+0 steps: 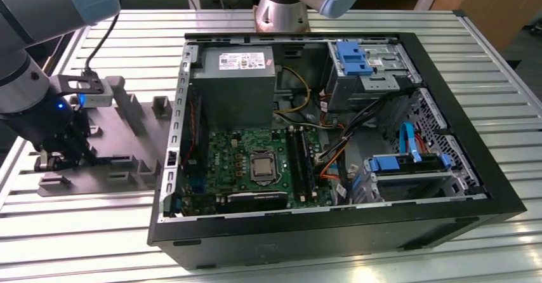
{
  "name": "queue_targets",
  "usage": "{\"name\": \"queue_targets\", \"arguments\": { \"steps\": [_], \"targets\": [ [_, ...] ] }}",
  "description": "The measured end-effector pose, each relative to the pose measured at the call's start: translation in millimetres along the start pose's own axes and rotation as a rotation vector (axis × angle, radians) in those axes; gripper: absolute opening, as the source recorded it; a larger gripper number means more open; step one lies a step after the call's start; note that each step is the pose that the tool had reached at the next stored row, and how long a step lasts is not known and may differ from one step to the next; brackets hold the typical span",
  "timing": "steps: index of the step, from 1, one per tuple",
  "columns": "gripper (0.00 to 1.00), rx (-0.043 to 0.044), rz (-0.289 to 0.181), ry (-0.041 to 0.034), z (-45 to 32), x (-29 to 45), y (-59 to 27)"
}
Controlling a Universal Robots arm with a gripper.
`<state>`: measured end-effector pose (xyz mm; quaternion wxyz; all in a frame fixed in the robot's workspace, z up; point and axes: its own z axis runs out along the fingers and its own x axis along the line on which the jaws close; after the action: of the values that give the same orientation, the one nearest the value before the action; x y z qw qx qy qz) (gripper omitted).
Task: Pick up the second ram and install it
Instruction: 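Pick up the second ram and move it above second insertion slot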
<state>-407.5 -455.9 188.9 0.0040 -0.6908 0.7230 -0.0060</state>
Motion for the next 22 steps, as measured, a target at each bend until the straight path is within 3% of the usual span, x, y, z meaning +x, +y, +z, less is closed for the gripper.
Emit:
{"name": "queue_targets", "arguments": {
  "steps": [5, 6, 15, 22],
  "targets": [
    [0.18, 0.0000, 0.000, 0.0000, 0.1, 0.0, 0.0],
    [0.14, 0.0000, 0.000, 0.0000, 0.1, 0.0, 0.0],
    [0.14, 0.0004, 0.000, -0.0003, 0.1, 0.0, 0.0],
    [0.14, 0.0000, 0.000, 0.0000, -8.6, 0.0, -0.1]
  ]
}}
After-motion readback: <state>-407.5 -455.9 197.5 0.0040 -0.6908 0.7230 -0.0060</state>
